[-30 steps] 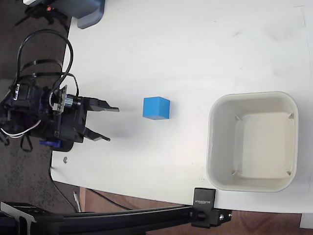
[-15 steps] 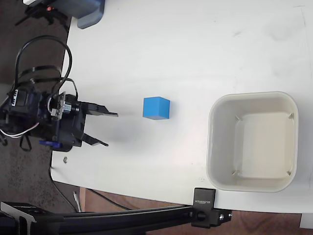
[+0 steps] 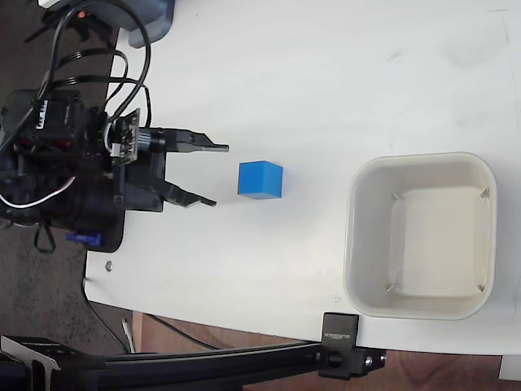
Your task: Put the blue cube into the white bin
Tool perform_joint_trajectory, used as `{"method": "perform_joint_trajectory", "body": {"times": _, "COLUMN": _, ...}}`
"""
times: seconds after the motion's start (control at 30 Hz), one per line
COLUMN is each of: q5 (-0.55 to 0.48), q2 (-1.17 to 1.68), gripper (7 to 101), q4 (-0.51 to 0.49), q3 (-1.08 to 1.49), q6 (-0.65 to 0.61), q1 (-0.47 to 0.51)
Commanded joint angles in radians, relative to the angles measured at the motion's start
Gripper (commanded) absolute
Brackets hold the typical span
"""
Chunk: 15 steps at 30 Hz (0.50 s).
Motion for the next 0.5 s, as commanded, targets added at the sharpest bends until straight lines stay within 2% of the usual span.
{"method": "perform_joint_trajectory", "body": {"times": 0.03, "q5": 0.048, "q2": -0.04, "gripper": 100.5, "q4": -0.074, "q3": -0.038, "q6": 0.041, "q1": -0.032}}
{"method": "perform_joint_trajectory", "body": {"times": 0.27, "q5": 0.08, "q2": -0.12, "gripper": 100.5, "q4": -0.189, "q3": -0.002, "q6": 0.061, "q1": -0.066}}
{"method": "perform_joint_trajectory", "body": {"times": 0.5, "q5": 0.064, "q2": -0.161, "gripper": 100.3, "q4": -0.258, "q3": 0.044, "q6": 0.049, "q1": -0.044}}
